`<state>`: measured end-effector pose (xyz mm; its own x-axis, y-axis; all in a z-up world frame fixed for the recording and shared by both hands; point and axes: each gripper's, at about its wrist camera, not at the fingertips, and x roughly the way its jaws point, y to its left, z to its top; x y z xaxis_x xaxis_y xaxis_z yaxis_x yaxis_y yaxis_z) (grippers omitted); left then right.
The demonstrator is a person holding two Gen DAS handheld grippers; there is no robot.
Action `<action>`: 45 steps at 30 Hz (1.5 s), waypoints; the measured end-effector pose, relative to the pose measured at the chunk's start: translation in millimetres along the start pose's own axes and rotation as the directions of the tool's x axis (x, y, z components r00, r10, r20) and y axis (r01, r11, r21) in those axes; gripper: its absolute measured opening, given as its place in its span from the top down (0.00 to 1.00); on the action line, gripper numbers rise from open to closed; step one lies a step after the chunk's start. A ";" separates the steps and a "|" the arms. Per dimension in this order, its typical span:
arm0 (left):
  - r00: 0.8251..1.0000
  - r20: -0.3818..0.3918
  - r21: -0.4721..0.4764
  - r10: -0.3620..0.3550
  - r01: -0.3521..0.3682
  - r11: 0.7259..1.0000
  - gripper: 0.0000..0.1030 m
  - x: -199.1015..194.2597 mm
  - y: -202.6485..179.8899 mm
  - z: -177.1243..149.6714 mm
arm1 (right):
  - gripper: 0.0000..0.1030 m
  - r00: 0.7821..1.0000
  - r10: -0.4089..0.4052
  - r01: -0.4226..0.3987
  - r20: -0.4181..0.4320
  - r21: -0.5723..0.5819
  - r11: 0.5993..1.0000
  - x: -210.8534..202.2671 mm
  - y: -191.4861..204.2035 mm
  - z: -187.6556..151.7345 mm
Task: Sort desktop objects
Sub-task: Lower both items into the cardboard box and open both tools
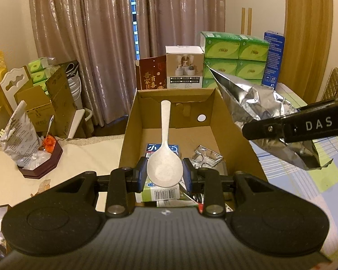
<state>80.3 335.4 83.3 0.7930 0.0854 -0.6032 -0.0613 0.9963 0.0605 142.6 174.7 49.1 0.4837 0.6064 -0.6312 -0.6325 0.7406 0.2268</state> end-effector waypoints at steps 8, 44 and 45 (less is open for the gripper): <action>1.000 -0.024 -0.002 -0.020 0.020 1.000 0.73 24.1 2.8 6.2 | 0.55 1.000 -0.009 0.009 -0.007 0.005 1.000 12.1 -5.1 6.5; 0.997 -0.053 -0.060 -0.056 0.053 0.997 0.73 61.3 20.6 2.3 | 0.55 0.998 -0.021 0.021 -0.051 0.008 1.000 44.9 -4.6 10.0; 0.997 -0.052 -0.059 -0.054 0.051 0.997 0.73 60.2 21.2 1.8 | 0.55 0.998 -0.019 0.020 -0.052 0.009 1.000 45.6 -4.0 10.1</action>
<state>127.8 361.6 49.8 0.7629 0.0319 -0.6458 -0.0566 0.9982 -0.0176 173.3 202.3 27.0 0.4633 0.5761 -0.6734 -0.6175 0.7549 0.2210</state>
